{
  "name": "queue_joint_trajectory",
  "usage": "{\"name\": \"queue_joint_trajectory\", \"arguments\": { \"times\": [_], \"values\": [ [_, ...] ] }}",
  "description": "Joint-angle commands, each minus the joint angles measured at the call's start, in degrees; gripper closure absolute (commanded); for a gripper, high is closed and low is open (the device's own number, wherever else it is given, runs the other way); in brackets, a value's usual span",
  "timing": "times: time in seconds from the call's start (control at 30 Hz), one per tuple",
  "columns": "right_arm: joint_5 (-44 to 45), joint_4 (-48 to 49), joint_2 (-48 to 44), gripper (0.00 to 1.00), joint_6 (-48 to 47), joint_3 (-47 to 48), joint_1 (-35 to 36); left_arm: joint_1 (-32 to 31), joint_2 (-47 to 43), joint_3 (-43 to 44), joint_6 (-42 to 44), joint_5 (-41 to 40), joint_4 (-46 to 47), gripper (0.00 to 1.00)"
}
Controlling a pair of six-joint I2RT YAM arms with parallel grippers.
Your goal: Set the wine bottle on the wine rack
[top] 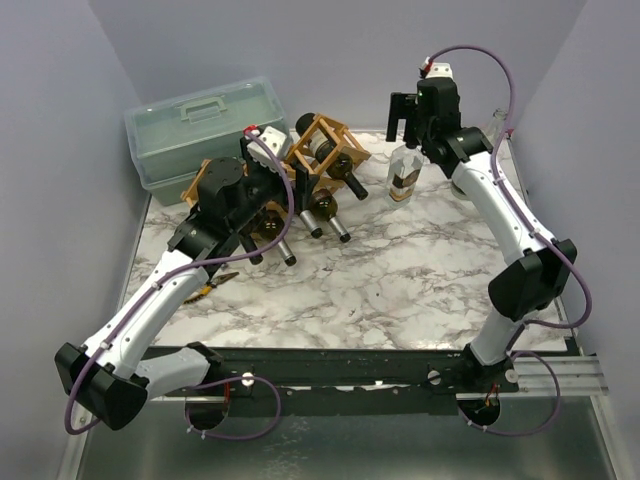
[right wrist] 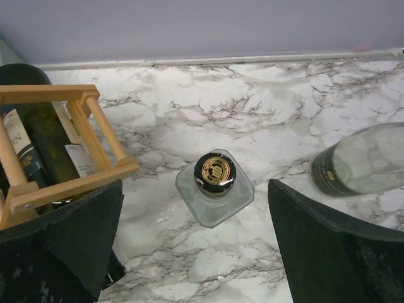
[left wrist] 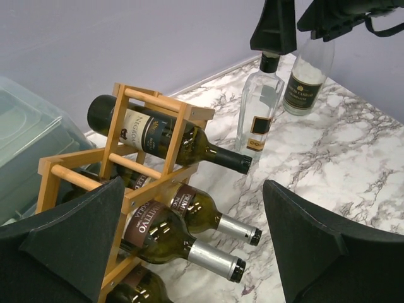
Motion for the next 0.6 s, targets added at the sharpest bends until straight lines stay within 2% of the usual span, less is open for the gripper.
{"name": "queue_joint_trajectory", "arguments": {
  "times": [0.0,0.23,0.43,0.57],
  "values": [
    [-0.67,-6.29,4.03,0.03,-1.33,6.07,-1.47,-1.14,-2.48,-0.71,2.58,-2.61,1.71,0.07],
    [-3.21,-3.54,7.33,0.12,-0.65,5.81,-3.65,-3.02,-3.39,-1.15,3.58,-3.41,1.97,0.06],
    [-1.87,1.49,9.20,0.20,0.20,1.42,-3.67,-3.97,-3.64,-1.42,3.92,-3.87,2.22,0.06],
    [0.00,3.91,10.26,0.34,0.59,-0.32,-3.65,-4.07,-4.15,-1.76,4.19,-4.01,2.47,0.05]
  ]
}}
